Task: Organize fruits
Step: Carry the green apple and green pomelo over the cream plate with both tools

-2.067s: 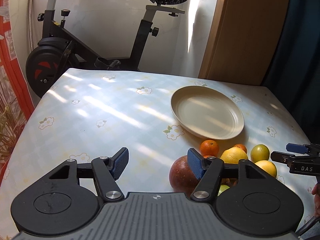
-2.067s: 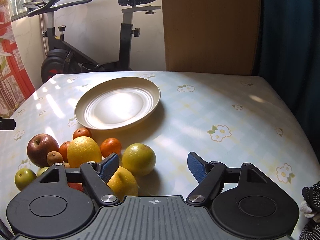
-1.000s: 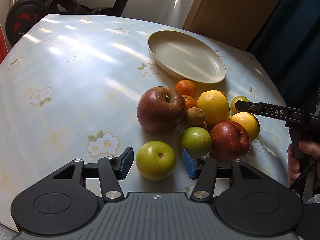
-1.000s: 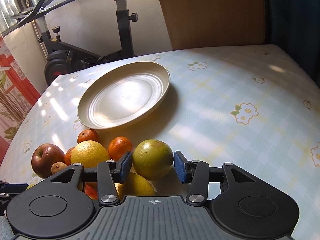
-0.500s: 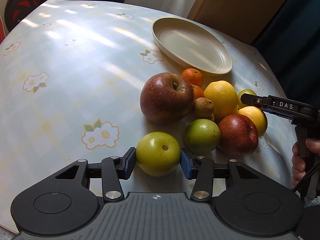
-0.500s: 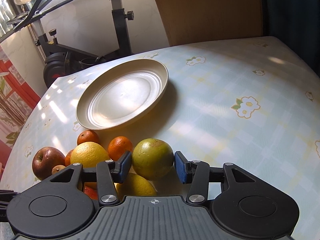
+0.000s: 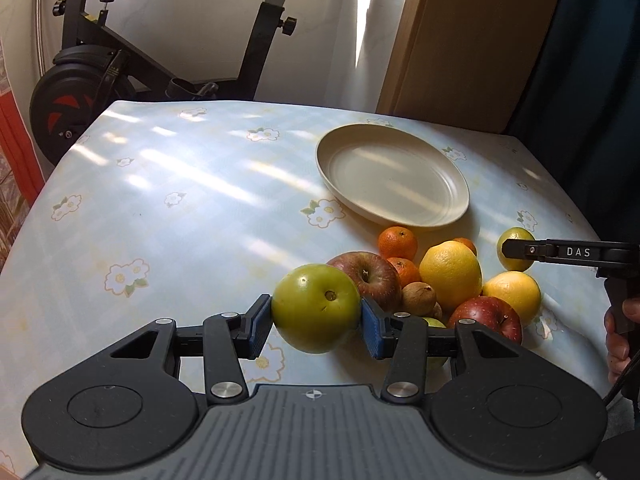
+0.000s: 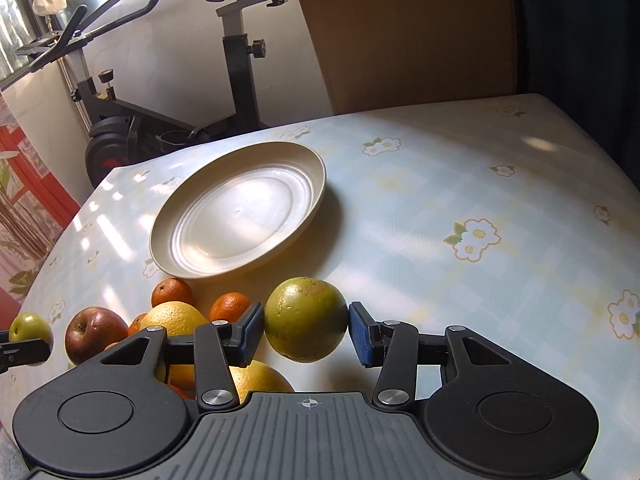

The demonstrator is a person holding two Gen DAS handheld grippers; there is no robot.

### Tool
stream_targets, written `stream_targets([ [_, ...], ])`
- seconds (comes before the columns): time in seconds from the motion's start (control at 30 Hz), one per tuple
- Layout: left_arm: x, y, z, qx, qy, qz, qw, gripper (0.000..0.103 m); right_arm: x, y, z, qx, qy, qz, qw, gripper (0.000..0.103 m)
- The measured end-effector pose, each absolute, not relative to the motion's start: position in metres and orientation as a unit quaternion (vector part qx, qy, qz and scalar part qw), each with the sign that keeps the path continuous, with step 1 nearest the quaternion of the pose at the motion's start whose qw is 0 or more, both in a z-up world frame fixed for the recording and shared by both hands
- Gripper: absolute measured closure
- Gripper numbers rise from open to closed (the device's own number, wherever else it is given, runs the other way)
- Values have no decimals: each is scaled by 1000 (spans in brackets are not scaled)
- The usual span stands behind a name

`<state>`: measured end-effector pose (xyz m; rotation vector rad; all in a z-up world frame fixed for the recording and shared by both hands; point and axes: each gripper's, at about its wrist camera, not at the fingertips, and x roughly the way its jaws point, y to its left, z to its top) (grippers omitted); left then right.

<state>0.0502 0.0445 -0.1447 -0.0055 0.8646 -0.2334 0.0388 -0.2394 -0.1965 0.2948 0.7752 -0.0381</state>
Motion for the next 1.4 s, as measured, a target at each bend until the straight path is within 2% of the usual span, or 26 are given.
stream_targets([
  [0.5,127,21,-99,22,372,-156,915,54,98,-244,-158,41,356,37,933,60],
  [0.77,200,-19,-122,68,377,-200,902,54,152,-243,-160,-4,354,67,933,61],
  [1.03,269,-47,-167,57,423,-226,876,54,199,-230,-180,-38,371,90,923,60],
  [1.4,301,-49,-193,18,445,-231,865,53,220,-221,-196,-58,372,105,921,60],
])
